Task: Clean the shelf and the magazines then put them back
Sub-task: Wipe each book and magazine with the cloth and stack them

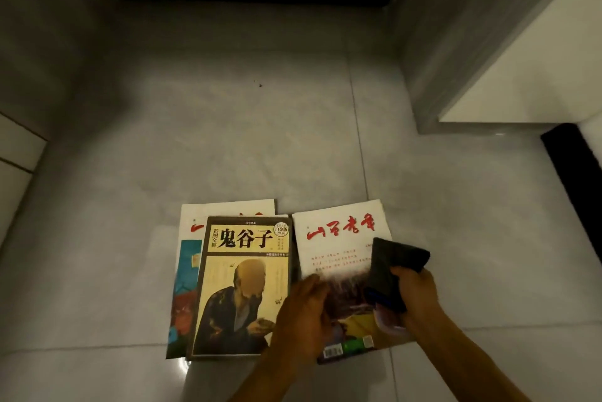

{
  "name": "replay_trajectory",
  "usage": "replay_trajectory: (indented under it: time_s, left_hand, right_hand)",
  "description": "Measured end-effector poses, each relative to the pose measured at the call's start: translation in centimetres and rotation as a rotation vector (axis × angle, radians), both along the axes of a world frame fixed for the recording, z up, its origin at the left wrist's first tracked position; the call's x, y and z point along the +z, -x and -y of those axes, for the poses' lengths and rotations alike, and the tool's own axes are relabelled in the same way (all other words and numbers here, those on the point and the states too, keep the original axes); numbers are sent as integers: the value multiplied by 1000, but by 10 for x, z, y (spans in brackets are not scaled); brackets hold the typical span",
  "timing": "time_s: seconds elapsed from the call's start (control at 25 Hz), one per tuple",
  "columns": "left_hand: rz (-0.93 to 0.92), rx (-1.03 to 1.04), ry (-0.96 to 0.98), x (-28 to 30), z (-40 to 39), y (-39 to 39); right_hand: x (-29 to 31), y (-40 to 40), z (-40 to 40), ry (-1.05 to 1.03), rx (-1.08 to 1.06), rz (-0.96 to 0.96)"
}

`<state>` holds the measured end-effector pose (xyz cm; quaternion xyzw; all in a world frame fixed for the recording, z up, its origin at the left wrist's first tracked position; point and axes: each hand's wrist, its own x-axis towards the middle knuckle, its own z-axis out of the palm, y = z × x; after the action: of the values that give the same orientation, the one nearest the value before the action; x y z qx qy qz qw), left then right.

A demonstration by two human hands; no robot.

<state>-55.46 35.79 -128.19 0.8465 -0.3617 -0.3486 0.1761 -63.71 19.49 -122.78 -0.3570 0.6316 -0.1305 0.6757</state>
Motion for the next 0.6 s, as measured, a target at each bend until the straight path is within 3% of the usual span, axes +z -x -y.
replay_trajectory:
  time_s: [0.08,0.12,0.24,0.4,0.52,0.6]
  left_hand:
    - [173,-143,-54,-35,2,7]
    - [265,-105,-48,-46,5,12]
    - [212,29,-63,-64,23,20]
    - [310,-67,-23,-87,35,6]
    - [368,-155,4,-97,28,1]
    - [382,-187,16,-97,28,0]
  right_hand:
    - [-14,-12,-10,157,5,94]
    - [-22,-14,-14,209,33,172]
    - [-52,-8,-9,407,180,250]
    - [-97,-7,6,1059,699,-223]
    - [-137,9,-13,1143,1041,-422]
    - [-144,18,-28,1022,1047,-391]
